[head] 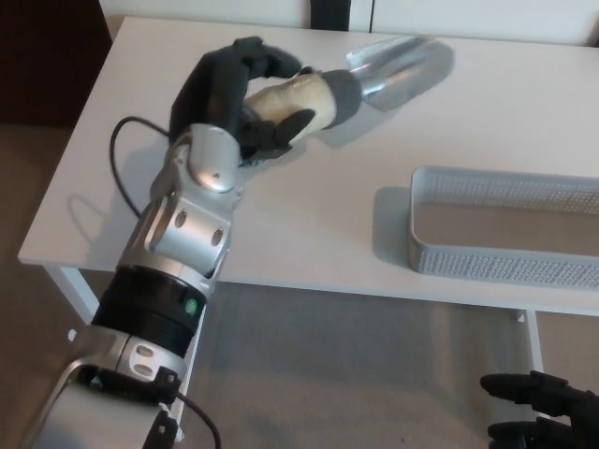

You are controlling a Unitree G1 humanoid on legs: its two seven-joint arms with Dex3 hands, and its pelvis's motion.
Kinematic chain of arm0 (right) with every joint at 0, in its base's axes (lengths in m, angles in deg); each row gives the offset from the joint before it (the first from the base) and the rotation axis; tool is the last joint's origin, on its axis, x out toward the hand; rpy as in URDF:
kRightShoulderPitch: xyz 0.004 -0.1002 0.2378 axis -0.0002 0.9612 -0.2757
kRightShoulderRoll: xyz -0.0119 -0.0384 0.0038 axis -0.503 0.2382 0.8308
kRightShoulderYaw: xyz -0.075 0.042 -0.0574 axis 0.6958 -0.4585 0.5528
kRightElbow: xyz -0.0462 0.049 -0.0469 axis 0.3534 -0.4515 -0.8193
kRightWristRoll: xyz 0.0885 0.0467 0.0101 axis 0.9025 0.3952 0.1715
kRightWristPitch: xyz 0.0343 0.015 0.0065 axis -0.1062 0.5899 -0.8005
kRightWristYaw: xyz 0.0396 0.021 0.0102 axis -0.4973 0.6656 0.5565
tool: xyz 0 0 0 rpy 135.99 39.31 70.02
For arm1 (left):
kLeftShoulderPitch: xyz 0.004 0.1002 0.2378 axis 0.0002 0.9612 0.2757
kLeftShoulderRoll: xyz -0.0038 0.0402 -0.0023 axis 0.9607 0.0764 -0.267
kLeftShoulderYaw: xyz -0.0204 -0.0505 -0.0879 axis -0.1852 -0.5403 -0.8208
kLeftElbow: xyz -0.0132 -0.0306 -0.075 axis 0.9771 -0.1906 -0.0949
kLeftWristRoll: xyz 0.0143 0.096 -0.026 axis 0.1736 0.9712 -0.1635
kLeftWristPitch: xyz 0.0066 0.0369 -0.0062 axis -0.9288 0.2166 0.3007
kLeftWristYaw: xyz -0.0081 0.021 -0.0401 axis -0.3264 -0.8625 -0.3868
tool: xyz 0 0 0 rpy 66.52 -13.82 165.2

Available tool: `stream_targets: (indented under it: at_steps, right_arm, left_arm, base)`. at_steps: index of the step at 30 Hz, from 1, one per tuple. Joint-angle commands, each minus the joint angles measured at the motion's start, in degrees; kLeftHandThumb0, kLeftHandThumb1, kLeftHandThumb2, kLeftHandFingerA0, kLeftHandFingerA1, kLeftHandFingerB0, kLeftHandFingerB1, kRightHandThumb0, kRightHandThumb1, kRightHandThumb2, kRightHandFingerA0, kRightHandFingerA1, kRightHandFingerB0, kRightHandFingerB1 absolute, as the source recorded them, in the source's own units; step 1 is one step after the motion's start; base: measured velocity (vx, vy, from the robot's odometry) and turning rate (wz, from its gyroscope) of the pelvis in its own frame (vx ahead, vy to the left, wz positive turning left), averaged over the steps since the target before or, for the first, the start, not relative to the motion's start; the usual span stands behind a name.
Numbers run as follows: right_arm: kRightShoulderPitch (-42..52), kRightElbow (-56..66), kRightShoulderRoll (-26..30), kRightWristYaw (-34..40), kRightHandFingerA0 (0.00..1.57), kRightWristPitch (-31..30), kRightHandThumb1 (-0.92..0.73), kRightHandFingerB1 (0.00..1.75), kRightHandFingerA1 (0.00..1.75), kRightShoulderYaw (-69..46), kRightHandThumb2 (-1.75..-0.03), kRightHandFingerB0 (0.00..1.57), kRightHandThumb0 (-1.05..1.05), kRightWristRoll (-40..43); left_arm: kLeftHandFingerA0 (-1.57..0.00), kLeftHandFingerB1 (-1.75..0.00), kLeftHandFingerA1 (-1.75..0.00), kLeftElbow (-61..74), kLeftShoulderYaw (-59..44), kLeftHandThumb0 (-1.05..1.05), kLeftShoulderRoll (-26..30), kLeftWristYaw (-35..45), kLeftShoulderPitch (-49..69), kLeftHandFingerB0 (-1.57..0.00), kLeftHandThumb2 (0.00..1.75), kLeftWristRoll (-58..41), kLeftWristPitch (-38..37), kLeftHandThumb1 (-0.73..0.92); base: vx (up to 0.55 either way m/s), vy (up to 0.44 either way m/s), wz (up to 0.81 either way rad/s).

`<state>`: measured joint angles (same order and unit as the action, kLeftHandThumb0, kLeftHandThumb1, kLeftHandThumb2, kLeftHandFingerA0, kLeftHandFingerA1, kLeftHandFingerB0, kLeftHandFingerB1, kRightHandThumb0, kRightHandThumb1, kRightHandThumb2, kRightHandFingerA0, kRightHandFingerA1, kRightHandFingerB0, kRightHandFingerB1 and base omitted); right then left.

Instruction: The robot walks towards a desk on which a shovel is kept on the left hand side and a container is kept on the right hand side. The robot picks up the shovel using its left hand and places it in the container.

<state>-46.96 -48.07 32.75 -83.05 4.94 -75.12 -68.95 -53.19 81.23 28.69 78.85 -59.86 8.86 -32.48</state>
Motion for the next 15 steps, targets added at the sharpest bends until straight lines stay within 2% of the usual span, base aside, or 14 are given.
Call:
stream_targets:
  at_steps: [1,2,3,4,5,6,7,8,9,10,11,12,13,15]
  right_arm:
    - [-0.09,-0.35,1.19,0.33,0.56,2.25,-0.53,0.42,0.44,0.51,-0.56,0.52,-0.29,-1.30]
    - [-0.11,-0.34,1.21,0.30,0.55,2.14,-0.53,0.42,0.44,0.55,-0.56,0.51,-0.28,-1.27]
    - [-0.16,-0.25,1.21,0.25,0.56,1.70,-0.53,0.41,0.44,0.59,-0.56,0.51,-0.29,-1.15]
    - [-0.16,-0.10,1.23,0.27,0.55,1.46,-0.53,0.42,0.44,0.62,-0.56,0.51,-0.28,-1.10]
    - [-0.10,-0.06,1.19,0.26,0.55,1.55,-0.53,0.42,0.44,0.61,-0.56,0.51,-0.28,-0.97]
    - [0.04,0.34,1.03,0.30,0.55,0.71,-0.53,0.42,0.44,0.52,-0.56,0.51,-0.28,-0.67]
    - [0.05,0.46,1.11,0.42,0.55,0.51,-0.53,0.42,0.43,0.62,-0.56,0.51,-0.28,-0.86]
    - [0.07,0.49,1.17,0.31,0.55,0.67,-0.54,0.42,0.43,0.74,-0.56,0.51,-0.27,-0.90]
    - [-0.10,0.43,1.14,0.34,0.54,0.69,-0.54,0.42,0.43,0.85,-0.56,0.51,-0.26,-0.95]
    - [-0.08,0.59,1.20,0.42,0.55,0.57,-0.54,0.42,0.43,0.91,-0.56,0.51,-0.26,-1.05]
    - [-0.15,0.60,1.19,0.46,0.55,0.55,-0.54,0.42,0.43,0.98,-0.56,0.51,-0.25,-1.10]
    - [-0.27,0.49,1.12,0.39,0.54,0.72,-0.54,0.42,0.44,1.03,-0.55,0.51,-0.25,-1.01]
    - [-0.24,0.46,1.12,0.27,0.54,0.93,-0.54,0.42,0.44,1.00,-0.55,0.51,-0.25,-0.86]
    - [-0.36,0.56,0.89,0.44,0.55,0.76,-0.53,0.43,0.44,1.13,-0.55,0.51,-0.24,-0.84]
  left_arm:
    - [-1.00,-0.45,-1.02,3.92,1.61,-0.33,-1.22,2.89,-2.01,-0.49,0.64,-1.07,1.53,0.84]
    - [-0.92,-0.49,-1.03,4.26,1.68,-0.33,-1.52,2.74,-1.99,-0.57,0.64,-1.06,1.85,0.83]
    - [-0.83,-0.60,-1.15,4.70,2.07,-0.32,-2.00,2.19,-1.96,-0.67,0.64,-0.59,2.16,0.81]
    - [-0.81,-0.51,-0.98,5.05,2.98,-0.34,-2.24,2.10,-2.15,-0.65,0.64,0.30,2.83,0.78]
    - [-0.81,-0.51,-0.98,5.29,3.63,-0.34,-2.34,2.49,-2.42,-0.65,0.64,0.75,3.91,0.78]
    - [-0.88,-0.47,-1.18,5.96,3.93,-0.33,-2.77,2.84,-2.17,-0.56,0.63,0.42,4.24,0.76]
    - [-0.95,-0.46,-1.28,6.34,4.11,-0.30,-3.09,3.03,-2.11,-0.53,0.64,0.11,4.53,0.78]
    - [-1.05,-0.43,-1.30,6.53,4.19,-0.29,-3.55,3.25,-1.97,-0.48,0.64,-0.26,4.60,0.80]
    - [-1.02,-0.45,-1.23,6.53,4.76,-0.29,-3.90,2.96,-1.84,-0.51,0.64,0.16,4.50,0.80]
    - [-0.93,-0.44,-1.01,6.77,5.22,-0.29,-4.02,2.66,-1.28,-0.48,0.63,0.34,3.46,0.80]
    - [-0.78,-0.43,-0.66,7.35,5.55,-0.28,-4.08,2.71,-0.67,-0.44,0.64,0.21,2.72,0.82]
    - [-0.74,-0.43,-0.56,8.28,6.18,-0.31,-4.15,2.89,-0.02,-0.46,0.64,0.33,2.64,0.81]
    - [-0.74,-0.43,-0.56,8.69,6.82,-0.31,-4.18,2.79,0.13,-0.46,0.64,0.90,3.24,0.81]
    - [-0.75,-0.48,-0.75,9.88,8.12,-0.33,-4.43,3.39,0.74,-0.56,0.64,1.24,4.51,0.84]
  base:
    - [0.00,0.000,0.00]
    - [0.00,0.000,0.00]
    - [0.00,0.000,0.00]
    - [0.00,0.000,0.00]
    - [0.00,0.000,0.00]
    - [0.00,0.000,0.00]
    - [0.00,0.000,0.00]
    - [0.00,0.000,0.00]
    - [0.00,0.000,0.00]
    - [0.00,0.000,0.00]
    - [0.00,0.000,0.00]
    - [0.00,0.000,0.00]
    - [0.00,0.000,0.00]
    - [0.00,0.000,0.00]
